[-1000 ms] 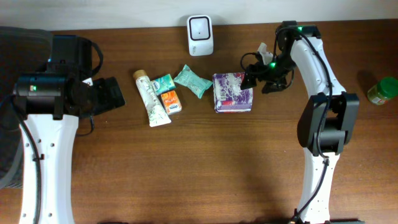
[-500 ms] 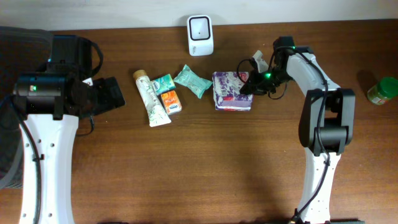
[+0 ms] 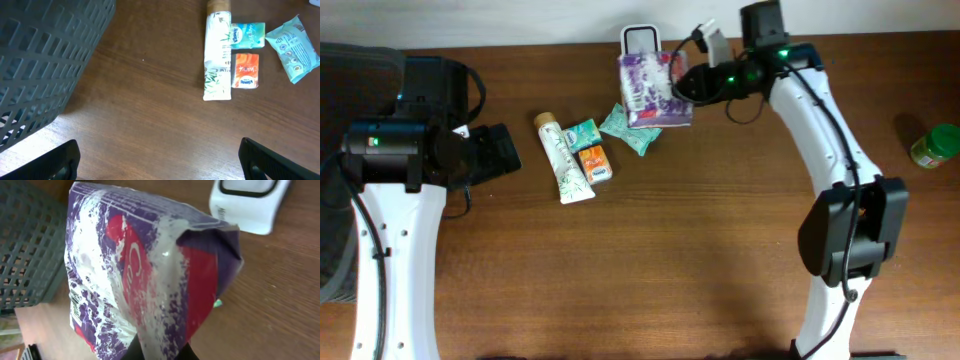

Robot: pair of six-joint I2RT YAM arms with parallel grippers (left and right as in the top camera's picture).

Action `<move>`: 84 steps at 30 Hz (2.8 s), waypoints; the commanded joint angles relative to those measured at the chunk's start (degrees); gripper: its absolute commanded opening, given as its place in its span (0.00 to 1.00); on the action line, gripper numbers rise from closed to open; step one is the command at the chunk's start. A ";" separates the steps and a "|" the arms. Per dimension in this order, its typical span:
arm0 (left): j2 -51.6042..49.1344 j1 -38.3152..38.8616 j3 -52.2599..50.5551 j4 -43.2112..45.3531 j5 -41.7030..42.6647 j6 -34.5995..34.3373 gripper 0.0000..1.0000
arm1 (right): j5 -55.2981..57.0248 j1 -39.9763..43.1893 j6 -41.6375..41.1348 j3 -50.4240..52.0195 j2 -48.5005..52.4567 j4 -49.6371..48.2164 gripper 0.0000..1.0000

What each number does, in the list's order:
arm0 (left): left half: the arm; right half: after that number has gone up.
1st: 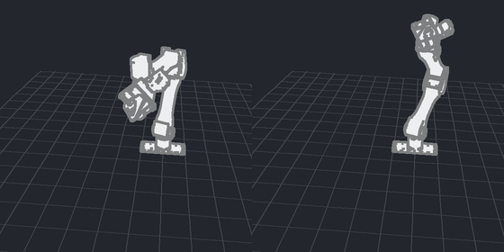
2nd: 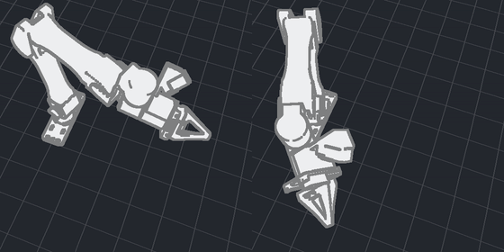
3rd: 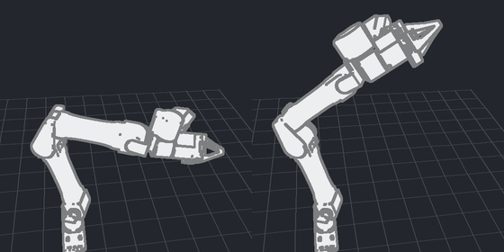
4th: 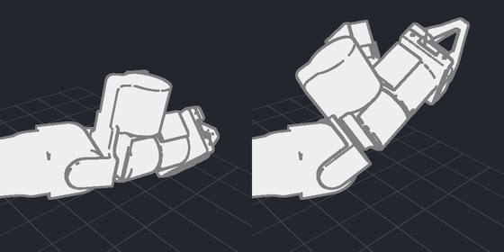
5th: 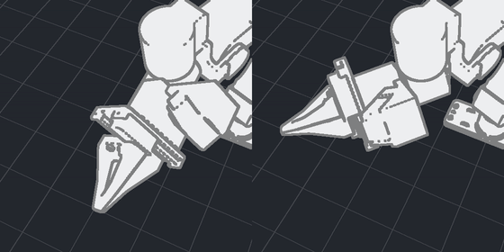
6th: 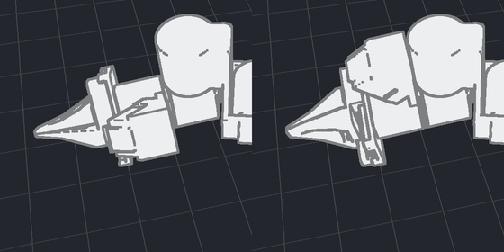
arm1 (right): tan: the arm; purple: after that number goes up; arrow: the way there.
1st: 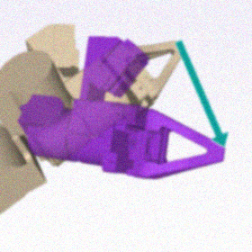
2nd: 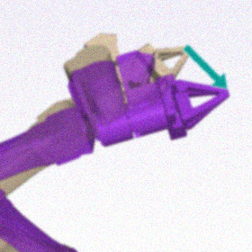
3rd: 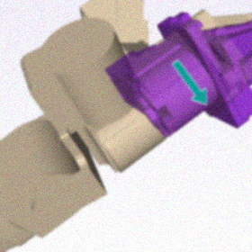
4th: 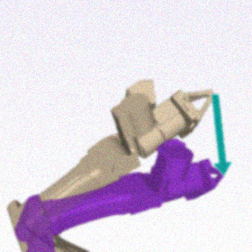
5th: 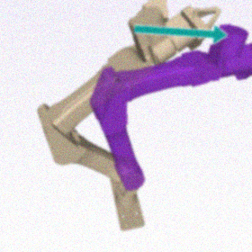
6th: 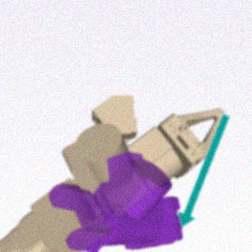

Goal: Scan the item barcode
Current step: 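Hold the package up in front of the scanner, then carry the package right and place it on the table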

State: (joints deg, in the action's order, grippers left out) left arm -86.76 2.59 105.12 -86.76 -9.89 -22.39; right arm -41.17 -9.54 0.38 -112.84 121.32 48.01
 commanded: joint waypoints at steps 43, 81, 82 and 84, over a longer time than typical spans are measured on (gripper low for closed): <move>0.70 -0.15 0.31 0.11 -0.26 -0.74 0.99 | 72.94 -4.70 -12.87 -0.66 -1.79 24.04 0.04; 0.70 -0.15 0.31 0.11 -0.26 -0.74 0.99 | 13.64 32.94 16.33 13.20 6.91 7.17 0.81; 0.70 -0.15 0.31 0.09 -0.26 -0.74 0.99 | 13.22 32.96 16.33 13.20 8.37 7.13 0.74; 0.70 -0.15 0.31 0.11 -0.26 -0.74 0.99 | 12.17 32.65 16.33 13.20 8.94 7.10 0.51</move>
State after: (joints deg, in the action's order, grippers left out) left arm -86.76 2.59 105.12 -86.76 -9.89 -22.39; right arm -27.53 22.96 16.14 -100.05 128.90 55.16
